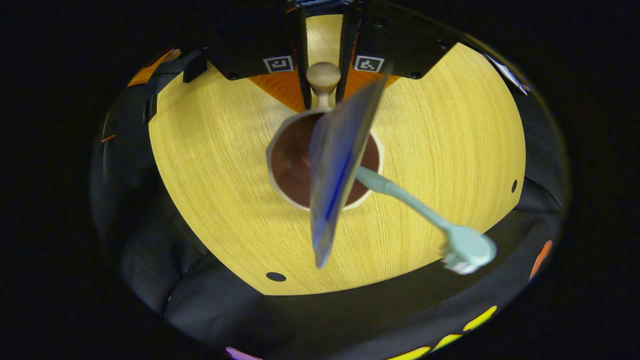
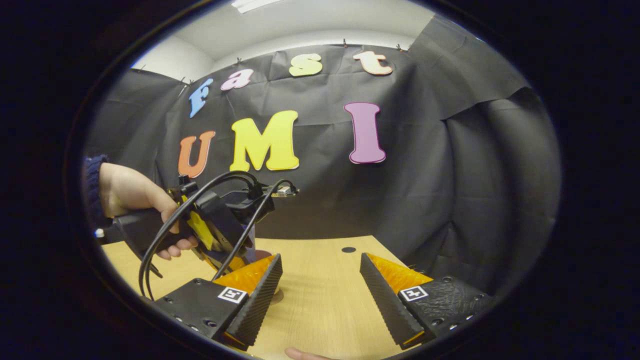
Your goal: Put the toothbrush and toothpaste on the desktop into the cup, then pick up the cup and place it on the coaster on the desktop.
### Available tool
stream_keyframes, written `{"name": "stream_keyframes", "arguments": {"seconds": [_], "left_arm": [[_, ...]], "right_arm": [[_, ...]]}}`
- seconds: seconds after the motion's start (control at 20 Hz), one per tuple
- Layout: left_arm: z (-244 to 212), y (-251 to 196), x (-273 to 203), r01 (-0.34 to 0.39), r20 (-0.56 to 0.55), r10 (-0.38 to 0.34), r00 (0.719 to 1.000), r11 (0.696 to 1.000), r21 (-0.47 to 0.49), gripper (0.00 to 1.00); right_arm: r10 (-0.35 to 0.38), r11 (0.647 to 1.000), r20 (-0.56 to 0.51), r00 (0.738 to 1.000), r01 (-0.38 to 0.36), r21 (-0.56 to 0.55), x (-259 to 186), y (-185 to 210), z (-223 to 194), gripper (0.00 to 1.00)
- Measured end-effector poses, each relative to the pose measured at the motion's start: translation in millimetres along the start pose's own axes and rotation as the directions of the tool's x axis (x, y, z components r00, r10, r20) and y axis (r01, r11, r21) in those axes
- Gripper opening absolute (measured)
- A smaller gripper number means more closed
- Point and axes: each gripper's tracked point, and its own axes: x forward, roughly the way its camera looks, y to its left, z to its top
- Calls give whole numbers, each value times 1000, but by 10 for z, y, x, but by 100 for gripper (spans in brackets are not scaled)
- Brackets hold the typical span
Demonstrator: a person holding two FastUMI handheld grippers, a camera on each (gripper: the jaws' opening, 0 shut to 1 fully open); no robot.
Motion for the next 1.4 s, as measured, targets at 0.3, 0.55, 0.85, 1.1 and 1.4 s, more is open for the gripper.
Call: {"name": "stream_keyframes", "arguments": {"seconds": [0.3,0.55,0.85,1.1,1.4], "left_arm": [[115,-196,-473,-8,51,6,999,999,38,29],[148,53,-1003,-71,187,60,980,996,51,25],[161,534,-1462,-84,416,101,904,995,-58,25],[-169,928,-1655,-104,567,202,799,974,-200,27],[-509,1212,-1768,-181,686,331,648,942,-284,30]], "right_arm": [[5,1000,-19,1000,-5,6,21,20,-47,95],[17,1000,-20,1000,-17,2,7,89,-57,91],[33,999,-14,999,-33,-9,-54,204,-55,95],[64,998,-18,998,-64,-11,-87,410,-51,95],[91,995,-34,995,-92,-40,-113,637,-119,95]]}}
